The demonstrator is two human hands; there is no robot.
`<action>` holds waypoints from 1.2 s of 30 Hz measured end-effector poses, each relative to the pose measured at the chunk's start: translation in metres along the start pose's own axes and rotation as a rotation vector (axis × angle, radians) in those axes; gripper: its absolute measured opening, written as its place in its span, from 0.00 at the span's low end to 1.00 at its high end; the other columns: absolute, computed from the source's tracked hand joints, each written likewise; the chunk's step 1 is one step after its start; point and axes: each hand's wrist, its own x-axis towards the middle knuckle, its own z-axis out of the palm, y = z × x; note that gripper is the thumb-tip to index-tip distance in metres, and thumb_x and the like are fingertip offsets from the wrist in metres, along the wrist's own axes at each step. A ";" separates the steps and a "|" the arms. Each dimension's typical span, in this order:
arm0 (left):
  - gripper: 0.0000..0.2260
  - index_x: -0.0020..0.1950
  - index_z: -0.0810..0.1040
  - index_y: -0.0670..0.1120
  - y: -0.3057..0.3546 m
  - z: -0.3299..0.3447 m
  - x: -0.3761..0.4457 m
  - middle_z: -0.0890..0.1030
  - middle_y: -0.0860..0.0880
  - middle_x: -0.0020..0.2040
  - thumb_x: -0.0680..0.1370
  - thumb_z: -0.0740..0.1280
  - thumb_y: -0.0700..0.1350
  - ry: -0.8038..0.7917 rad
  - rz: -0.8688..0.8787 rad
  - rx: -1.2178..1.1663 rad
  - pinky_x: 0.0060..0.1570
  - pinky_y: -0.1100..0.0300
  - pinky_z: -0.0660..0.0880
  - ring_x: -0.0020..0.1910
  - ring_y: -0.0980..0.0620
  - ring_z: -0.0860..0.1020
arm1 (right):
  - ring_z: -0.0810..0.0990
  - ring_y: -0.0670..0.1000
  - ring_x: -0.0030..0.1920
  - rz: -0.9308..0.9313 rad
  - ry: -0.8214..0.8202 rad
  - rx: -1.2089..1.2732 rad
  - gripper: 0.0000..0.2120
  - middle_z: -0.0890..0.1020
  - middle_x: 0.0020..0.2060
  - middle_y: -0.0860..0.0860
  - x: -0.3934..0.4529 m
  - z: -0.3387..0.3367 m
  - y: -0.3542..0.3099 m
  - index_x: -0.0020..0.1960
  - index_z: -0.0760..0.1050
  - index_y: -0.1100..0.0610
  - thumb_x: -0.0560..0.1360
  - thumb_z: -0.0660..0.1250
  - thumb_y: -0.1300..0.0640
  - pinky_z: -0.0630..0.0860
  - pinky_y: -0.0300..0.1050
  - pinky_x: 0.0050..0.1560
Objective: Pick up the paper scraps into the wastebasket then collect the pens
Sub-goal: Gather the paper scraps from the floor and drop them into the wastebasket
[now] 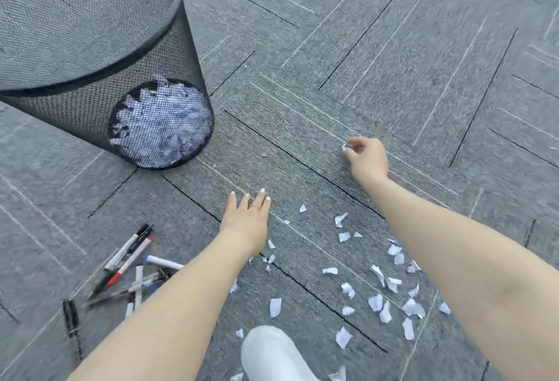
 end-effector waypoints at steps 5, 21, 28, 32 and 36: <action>0.30 0.76 0.37 0.43 -0.003 0.005 0.000 0.39 0.45 0.77 0.79 0.52 0.39 0.037 0.018 0.022 0.73 0.46 0.45 0.76 0.43 0.44 | 0.77 0.51 0.50 -0.026 0.083 -0.093 0.07 0.77 0.51 0.49 0.006 0.006 -0.001 0.49 0.78 0.50 0.73 0.67 0.49 0.72 0.55 0.57; 0.32 0.75 0.35 0.43 -0.003 0.015 0.002 0.38 0.45 0.76 0.78 0.53 0.38 0.091 0.028 0.040 0.74 0.50 0.47 0.76 0.44 0.44 | 0.76 0.51 0.54 -0.517 -0.324 -0.276 0.04 0.80 0.52 0.47 -0.091 -0.014 0.064 0.45 0.81 0.53 0.73 0.67 0.57 0.69 0.57 0.58; 0.32 0.76 0.38 0.43 -0.001 0.017 0.003 0.41 0.44 0.77 0.78 0.55 0.40 0.132 0.021 0.036 0.74 0.48 0.48 0.76 0.43 0.48 | 0.76 0.53 0.53 -0.608 -0.275 -0.304 0.08 0.79 0.53 0.50 -0.109 -0.015 0.071 0.49 0.80 0.57 0.71 0.65 0.62 0.71 0.52 0.55; 0.25 0.75 0.55 0.45 -0.003 0.018 0.003 0.53 0.47 0.77 0.78 0.56 0.39 0.281 0.002 -0.176 0.73 0.50 0.52 0.74 0.46 0.57 | 0.77 0.54 0.51 -0.649 -0.287 -0.347 0.11 0.78 0.51 0.51 -0.114 -0.015 0.083 0.53 0.79 0.57 0.71 0.70 0.56 0.74 0.54 0.53; 0.21 0.73 0.61 0.49 0.015 0.011 0.016 0.59 0.50 0.75 0.79 0.56 0.41 0.485 0.170 -0.294 0.73 0.50 0.52 0.73 0.50 0.60 | 0.78 0.55 0.45 -0.624 -0.175 -0.287 0.06 0.79 0.46 0.53 -0.125 -0.012 0.090 0.48 0.80 0.60 0.71 0.70 0.62 0.76 0.50 0.46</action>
